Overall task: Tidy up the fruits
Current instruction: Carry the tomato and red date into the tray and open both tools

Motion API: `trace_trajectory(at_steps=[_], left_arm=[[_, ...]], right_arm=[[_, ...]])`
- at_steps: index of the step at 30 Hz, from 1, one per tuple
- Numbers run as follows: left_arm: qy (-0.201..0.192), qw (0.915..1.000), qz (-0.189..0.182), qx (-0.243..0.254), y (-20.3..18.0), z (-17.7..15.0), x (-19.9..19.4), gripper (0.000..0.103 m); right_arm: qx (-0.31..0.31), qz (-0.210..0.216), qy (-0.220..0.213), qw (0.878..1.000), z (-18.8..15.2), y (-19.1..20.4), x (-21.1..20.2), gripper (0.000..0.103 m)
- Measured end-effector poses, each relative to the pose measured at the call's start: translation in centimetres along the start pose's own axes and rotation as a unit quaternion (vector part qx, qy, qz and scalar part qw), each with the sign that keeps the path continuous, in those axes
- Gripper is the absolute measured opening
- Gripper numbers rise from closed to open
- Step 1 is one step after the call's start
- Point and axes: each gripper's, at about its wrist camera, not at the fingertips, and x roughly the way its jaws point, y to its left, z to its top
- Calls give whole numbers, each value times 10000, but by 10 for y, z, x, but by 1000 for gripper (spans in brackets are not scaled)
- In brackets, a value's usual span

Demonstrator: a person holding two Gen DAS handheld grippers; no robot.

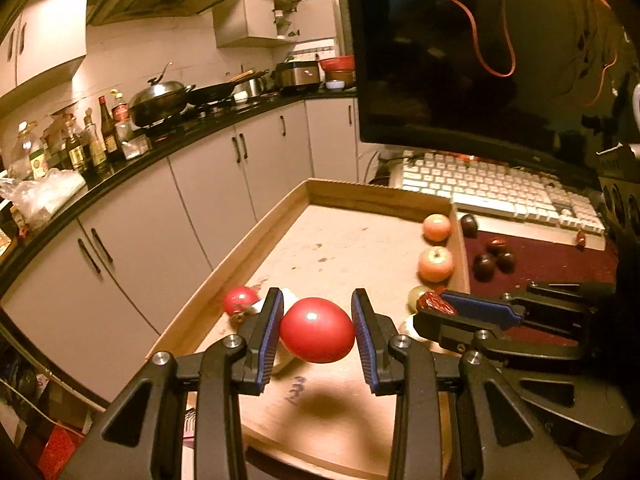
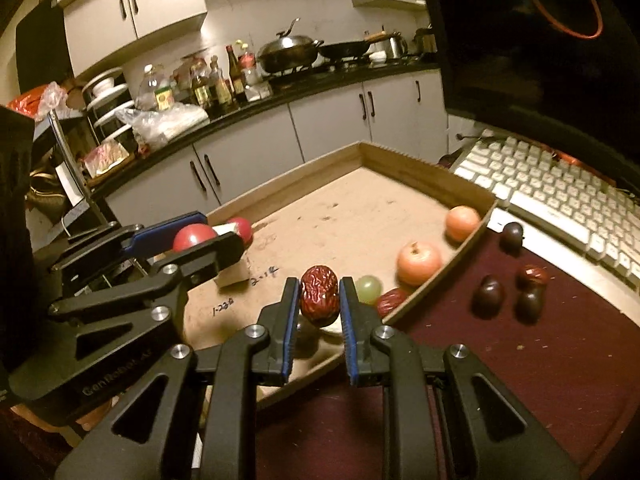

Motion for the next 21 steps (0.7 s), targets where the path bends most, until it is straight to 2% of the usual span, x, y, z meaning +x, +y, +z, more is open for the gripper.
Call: trace_trajectory(at_steps=[5, 11, 12, 14, 16, 18, 20, 21], left_arm=[[203, 9998, 52, -31, 7, -5, 11, 35], [214, 9996, 161, -27, 8, -4, 12, 36], [220, 9996, 160, -40, 9, -4, 12, 38], [216, 9996, 161, -72, 9, -3, 12, 51], [171, 9997, 171, -75, 8, -3, 10, 52], [125, 9998, 167, -66, 7, -1, 8, 56], [64, 9998, 168, -41, 5, 0, 5, 59], [26, 9999, 169, -7, 3, 1, 2, 59]], right_arm=[[36, 8, 209, 9998, -1, 6, 14, 22], [57, -9, 462, 9989, -1, 9, 23, 22], [61, -8, 497, 9987, -1, 8, 23, 22], [87, 38, 494, 9987, 0, 7, 21, 22], [144, 106, 388, 9991, 1, 4, 15, 23], [231, 165, 263, 9993, 4, -1, 8, 27], [348, 191, 98, 9992, 6, -8, -2, 44], [402, 181, -20, 9990, 6, -13, -7, 45]])
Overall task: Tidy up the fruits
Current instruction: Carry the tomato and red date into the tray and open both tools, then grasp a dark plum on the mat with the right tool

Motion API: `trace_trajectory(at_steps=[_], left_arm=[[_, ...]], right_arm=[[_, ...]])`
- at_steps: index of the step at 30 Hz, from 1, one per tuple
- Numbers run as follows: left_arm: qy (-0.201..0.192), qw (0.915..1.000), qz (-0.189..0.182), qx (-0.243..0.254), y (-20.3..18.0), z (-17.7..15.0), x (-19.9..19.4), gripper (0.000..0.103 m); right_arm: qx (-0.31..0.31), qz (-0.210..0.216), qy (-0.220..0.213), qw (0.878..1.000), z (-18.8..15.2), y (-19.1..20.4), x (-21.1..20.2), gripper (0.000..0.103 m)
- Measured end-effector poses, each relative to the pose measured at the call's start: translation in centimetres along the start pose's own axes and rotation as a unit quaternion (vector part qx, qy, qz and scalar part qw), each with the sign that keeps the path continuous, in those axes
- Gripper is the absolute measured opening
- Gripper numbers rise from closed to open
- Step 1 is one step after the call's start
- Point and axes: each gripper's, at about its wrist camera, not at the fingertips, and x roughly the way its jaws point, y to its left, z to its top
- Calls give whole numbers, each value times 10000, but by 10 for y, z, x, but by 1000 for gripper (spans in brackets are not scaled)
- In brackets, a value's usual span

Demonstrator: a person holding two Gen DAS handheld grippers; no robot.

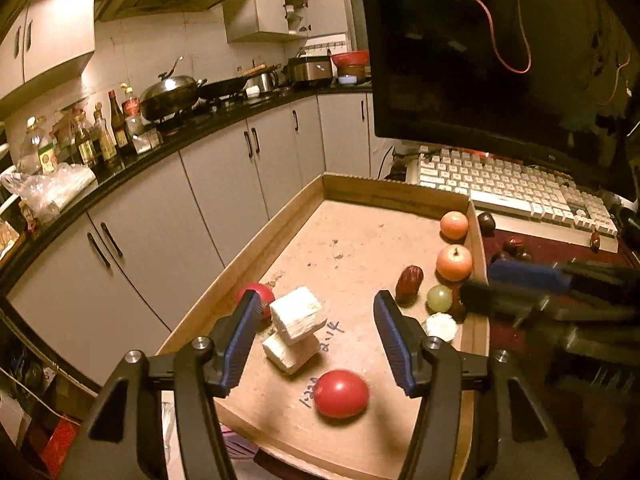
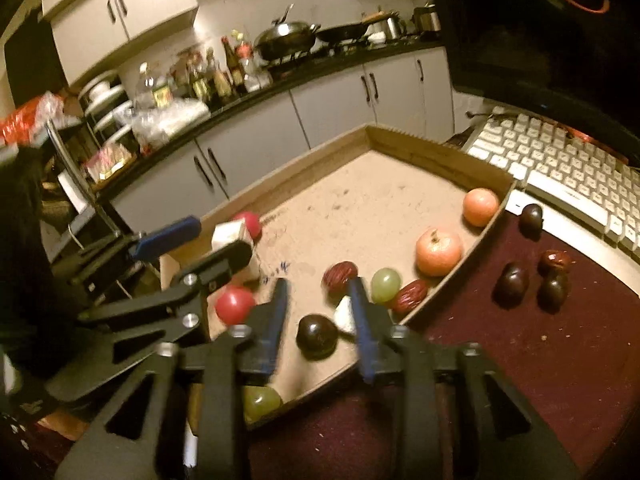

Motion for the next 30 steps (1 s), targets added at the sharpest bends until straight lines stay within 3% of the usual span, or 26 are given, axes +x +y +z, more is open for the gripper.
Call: trace_trajectory(at_steps=[6, 13, 20, 30], left_arm=[[-222, 9991, -286, 237, -20, 3, -14, 61], [-225, 9928, -985, 650, -62, 3, -23, 61], [-137, 9823, -1618, 931, -94, 0, -28, 61], [422, 9723, -2108, 921, -111, -10, -11, 61]], right_arm=[[272, -356, -473, 9979, 3, -44, -39, 46], [879, -841, -627, 9906, -9, -110, -74, 46], [799, -1058, 132, 9911, -13, -123, -49, 45], [562, -1336, 509, 9881, -2, -128, -12, 45]])
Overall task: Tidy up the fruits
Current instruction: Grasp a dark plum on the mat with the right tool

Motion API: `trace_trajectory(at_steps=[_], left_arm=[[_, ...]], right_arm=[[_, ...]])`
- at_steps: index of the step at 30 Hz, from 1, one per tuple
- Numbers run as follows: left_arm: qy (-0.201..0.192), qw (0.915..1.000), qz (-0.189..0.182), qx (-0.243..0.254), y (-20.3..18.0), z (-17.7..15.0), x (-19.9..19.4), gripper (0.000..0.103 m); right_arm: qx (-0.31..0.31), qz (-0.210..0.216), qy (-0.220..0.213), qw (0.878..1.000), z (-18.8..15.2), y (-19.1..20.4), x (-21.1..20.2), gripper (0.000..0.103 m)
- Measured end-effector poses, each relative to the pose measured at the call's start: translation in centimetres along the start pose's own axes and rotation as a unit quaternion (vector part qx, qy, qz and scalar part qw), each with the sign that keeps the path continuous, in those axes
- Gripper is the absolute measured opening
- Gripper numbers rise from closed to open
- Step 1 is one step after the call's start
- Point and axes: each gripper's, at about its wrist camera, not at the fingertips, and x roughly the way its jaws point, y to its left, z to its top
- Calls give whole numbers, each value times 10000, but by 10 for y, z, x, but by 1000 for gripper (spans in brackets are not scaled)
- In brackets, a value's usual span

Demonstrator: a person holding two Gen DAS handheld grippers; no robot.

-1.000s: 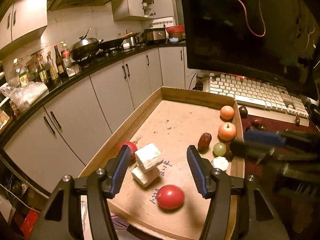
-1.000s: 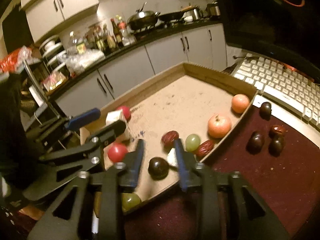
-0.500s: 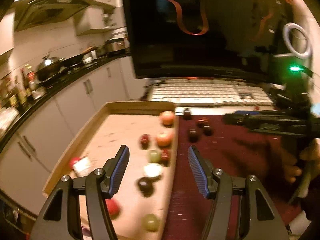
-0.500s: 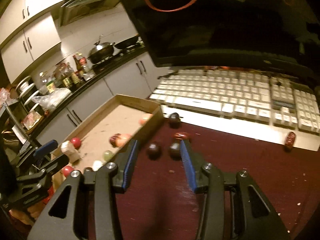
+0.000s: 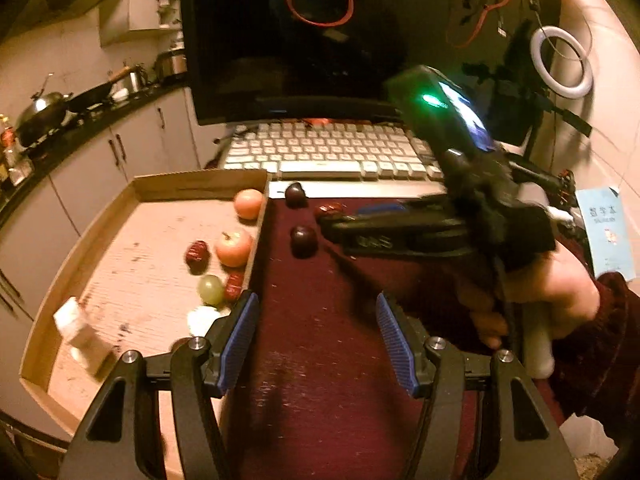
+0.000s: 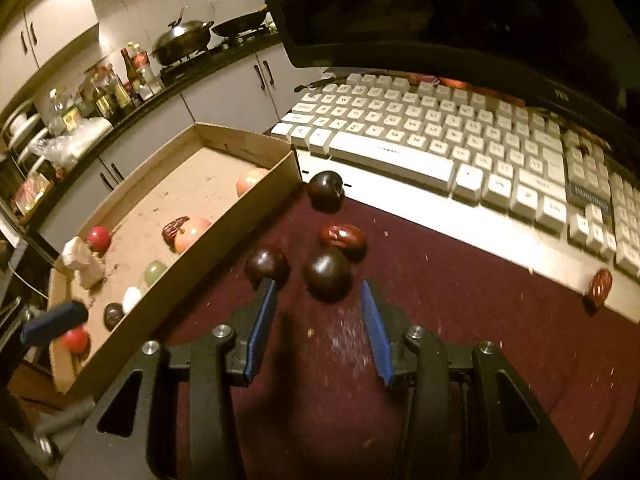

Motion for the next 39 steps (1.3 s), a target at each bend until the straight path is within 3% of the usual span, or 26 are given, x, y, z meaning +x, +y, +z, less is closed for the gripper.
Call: trace_trajectory(at_steps=[3, 5, 10, 24, 31, 34, 39], left_arm=[[147, 9997, -160, 87, -6, -2, 6, 61], [260, 9994, -246, 39, -8, -3, 11, 61], [482, 9984, -199, -221, -4, 1, 31, 61], [772, 9953, 165, -554, 0, 36, 85, 61], [857, 9951, 312, -392, -5, 52, 108, 60], [871, 9951, 430, -192, -9, 53, 115, 54], [659, 9974, 157, 243, -27, 51, 103, 52]], right_arm=[[47, -76, 34, 10000, 5, -1, 9, 45], [66, -147, 136, 9998, 5, -3, 16, 36], [53, -73, 105, 9999, 6, -6, 19, 27], [1216, 304, -40, 9921, 7, -76, -14, 26], [1233, 400, -144, 9915, 9, -73, -22, 26], [1252, 410, -182, 9911, 9, -75, -25, 26], [1388, 367, -198, 9894, 9, -81, -26, 26]])
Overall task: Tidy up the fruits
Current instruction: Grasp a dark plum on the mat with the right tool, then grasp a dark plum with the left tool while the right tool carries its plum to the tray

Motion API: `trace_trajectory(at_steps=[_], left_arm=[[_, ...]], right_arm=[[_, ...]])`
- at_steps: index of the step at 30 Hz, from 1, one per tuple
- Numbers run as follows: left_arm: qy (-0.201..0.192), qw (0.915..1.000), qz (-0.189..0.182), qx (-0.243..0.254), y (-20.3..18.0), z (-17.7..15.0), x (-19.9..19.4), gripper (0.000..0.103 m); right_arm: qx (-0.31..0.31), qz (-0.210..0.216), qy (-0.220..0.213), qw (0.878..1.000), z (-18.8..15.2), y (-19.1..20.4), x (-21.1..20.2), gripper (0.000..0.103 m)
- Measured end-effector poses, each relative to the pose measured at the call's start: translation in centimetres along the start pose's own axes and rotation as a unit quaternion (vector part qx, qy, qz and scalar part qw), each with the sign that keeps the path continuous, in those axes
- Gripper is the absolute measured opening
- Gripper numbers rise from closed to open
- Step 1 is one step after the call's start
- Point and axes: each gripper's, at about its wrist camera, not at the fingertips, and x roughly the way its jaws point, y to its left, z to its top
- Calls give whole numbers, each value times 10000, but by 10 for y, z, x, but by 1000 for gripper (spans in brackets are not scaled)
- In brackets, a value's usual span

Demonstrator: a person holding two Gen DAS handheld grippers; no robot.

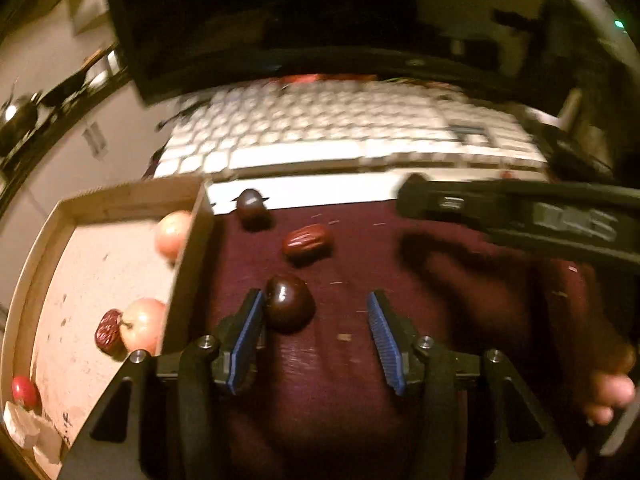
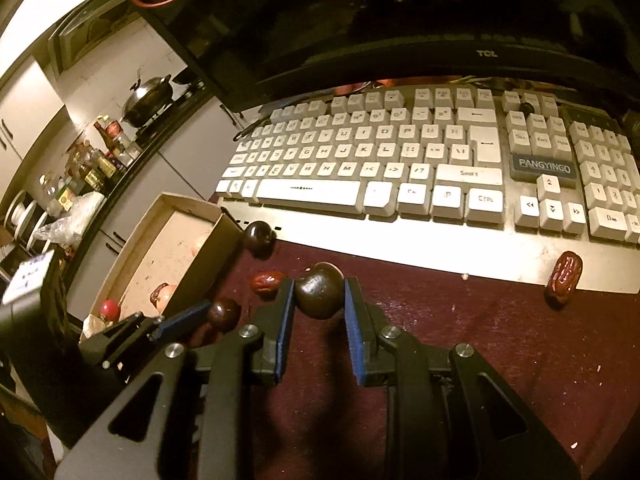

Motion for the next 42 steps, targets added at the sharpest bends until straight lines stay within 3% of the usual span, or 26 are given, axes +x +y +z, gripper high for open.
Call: trace_trajectory(at_steps=[3, 5, 13, 17, 25, 29, 38, 42], left_arm=[[-211, 9995, -204, 100, -4, -1, -13, 52], [-231, 9997, -61, 106, -3, 1, -12, 53], [10, 10000, -45, 57, -4, 1, 8, 52], [48, 9999, -134, 99, -11, 5, 11, 41], [146, 9995, -240, 136, -21, 6, 18, 33], [131, 9996, -225, 99, -21, 7, 18, 24], [121, 9995, -278, -120, -16, 7, 15, 23], [-75, 9995, -219, -204, -13, 7, -4, 23]], right_arm=[[52, -19, -63, 10000, 0, -4, -4, 26], [86, -35, -94, 9999, 1, -7, -5, 26], [185, -79, -26, 9998, 2, -13, 0, 26], [204, -107, -11, 9997, 2, -13, 2, 26], [253, -160, -13, 9995, 2, -17, 3, 26], [258, -166, -18, 9995, 2, -18, 3, 26], [264, -160, -22, 9995, 2, -18, 3, 26], [250, -142, -61, 9996, 2, -17, 0, 27]])
